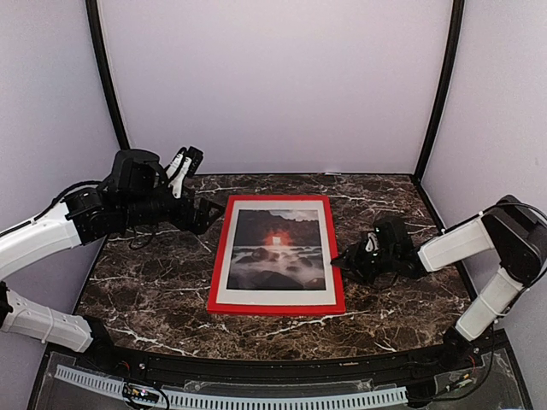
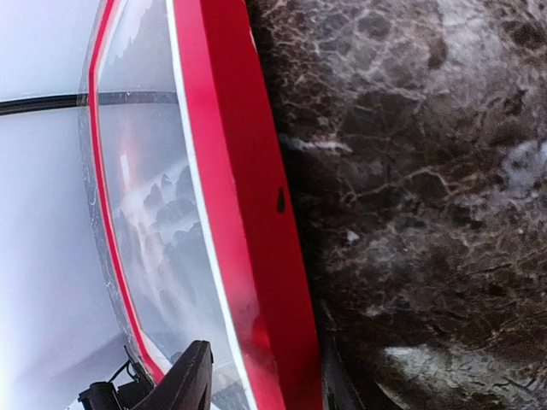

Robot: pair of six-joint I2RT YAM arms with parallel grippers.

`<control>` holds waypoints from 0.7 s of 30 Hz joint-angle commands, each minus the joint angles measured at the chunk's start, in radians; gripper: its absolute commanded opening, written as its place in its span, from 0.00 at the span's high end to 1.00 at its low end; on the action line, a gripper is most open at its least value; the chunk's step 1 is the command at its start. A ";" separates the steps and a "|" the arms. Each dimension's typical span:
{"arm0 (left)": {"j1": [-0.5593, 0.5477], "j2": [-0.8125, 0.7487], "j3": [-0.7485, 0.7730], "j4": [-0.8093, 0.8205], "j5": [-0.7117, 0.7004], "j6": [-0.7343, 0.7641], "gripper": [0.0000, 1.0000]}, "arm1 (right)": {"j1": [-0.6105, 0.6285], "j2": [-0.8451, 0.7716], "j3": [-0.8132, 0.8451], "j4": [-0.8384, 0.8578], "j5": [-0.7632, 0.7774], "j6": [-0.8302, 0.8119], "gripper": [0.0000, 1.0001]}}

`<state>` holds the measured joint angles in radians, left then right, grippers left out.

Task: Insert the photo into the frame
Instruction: Place the photo frame at the center of the board.

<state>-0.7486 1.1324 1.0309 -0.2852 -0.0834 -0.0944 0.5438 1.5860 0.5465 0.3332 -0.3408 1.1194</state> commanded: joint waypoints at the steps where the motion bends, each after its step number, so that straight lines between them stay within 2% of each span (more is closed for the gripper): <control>1: 0.006 -0.028 -0.031 0.011 -0.012 -0.017 0.01 | -0.004 -0.023 -0.011 0.080 0.000 -0.027 0.55; 6: 0.006 -0.034 -0.066 -0.002 -0.044 -0.069 0.01 | -0.004 -0.102 0.055 -0.163 0.129 -0.184 0.41; 13: 0.012 -0.073 -0.124 -0.029 -0.152 -0.143 0.01 | -0.002 -0.196 0.281 -0.602 0.361 -0.505 0.27; 17: 0.045 -0.102 -0.170 -0.028 -0.189 -0.177 0.01 | -0.002 -0.199 0.363 -0.727 0.428 -0.645 0.24; 21: 0.097 -0.130 -0.201 -0.027 -0.223 -0.220 0.01 | -0.002 -0.211 0.400 -0.771 0.489 -0.716 0.22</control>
<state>-0.6975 1.0439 0.8661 -0.2955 -0.2443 -0.2523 0.5438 1.3911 0.9138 -0.3023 0.0402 0.5468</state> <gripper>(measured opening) 0.990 0.769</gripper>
